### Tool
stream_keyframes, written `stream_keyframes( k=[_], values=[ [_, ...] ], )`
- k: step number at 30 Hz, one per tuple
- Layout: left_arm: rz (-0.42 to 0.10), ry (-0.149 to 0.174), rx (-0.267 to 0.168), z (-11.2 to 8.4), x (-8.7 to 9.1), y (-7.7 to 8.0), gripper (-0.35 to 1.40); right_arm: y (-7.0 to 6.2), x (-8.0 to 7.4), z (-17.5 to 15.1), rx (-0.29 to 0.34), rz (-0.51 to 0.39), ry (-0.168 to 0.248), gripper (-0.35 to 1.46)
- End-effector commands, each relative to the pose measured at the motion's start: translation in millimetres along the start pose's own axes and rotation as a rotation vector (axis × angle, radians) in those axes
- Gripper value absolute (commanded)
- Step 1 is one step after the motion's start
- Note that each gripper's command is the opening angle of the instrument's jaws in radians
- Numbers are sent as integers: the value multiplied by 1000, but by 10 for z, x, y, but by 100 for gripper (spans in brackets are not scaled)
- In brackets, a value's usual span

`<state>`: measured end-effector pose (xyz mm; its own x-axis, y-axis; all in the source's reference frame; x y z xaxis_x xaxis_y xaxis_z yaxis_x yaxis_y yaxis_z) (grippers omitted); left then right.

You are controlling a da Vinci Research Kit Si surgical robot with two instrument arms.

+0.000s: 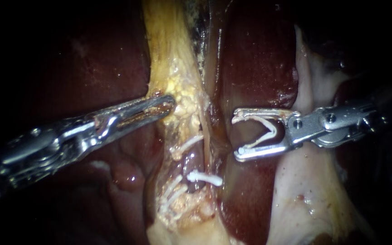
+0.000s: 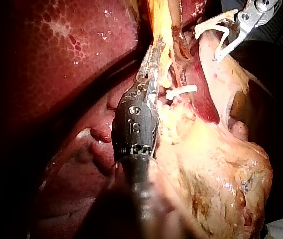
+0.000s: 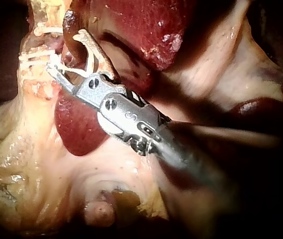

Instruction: Clipping second clip right tube

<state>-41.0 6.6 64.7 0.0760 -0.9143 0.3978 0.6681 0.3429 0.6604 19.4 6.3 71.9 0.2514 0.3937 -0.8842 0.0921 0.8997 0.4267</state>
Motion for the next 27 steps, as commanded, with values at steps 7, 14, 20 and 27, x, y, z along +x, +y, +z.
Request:
stream_keyframes(
  k=[7,14,20,27],
  values=[
    [-8,4,-1,-27,-21,-3,-35,-13,-24,21,42,185,-24,60],
    [-22,-36,-2,-67,-41,-10,-35,-22,-60,63,62,322,-56,59],
    [-26,-43,-6,-81,-41,-22,-35,-14,-73,78,44,377,-76,58],
    [-29,-49,-6,-89,-42,-36,-35,-9,-82,93,25,426,-104,55]
  ],
)
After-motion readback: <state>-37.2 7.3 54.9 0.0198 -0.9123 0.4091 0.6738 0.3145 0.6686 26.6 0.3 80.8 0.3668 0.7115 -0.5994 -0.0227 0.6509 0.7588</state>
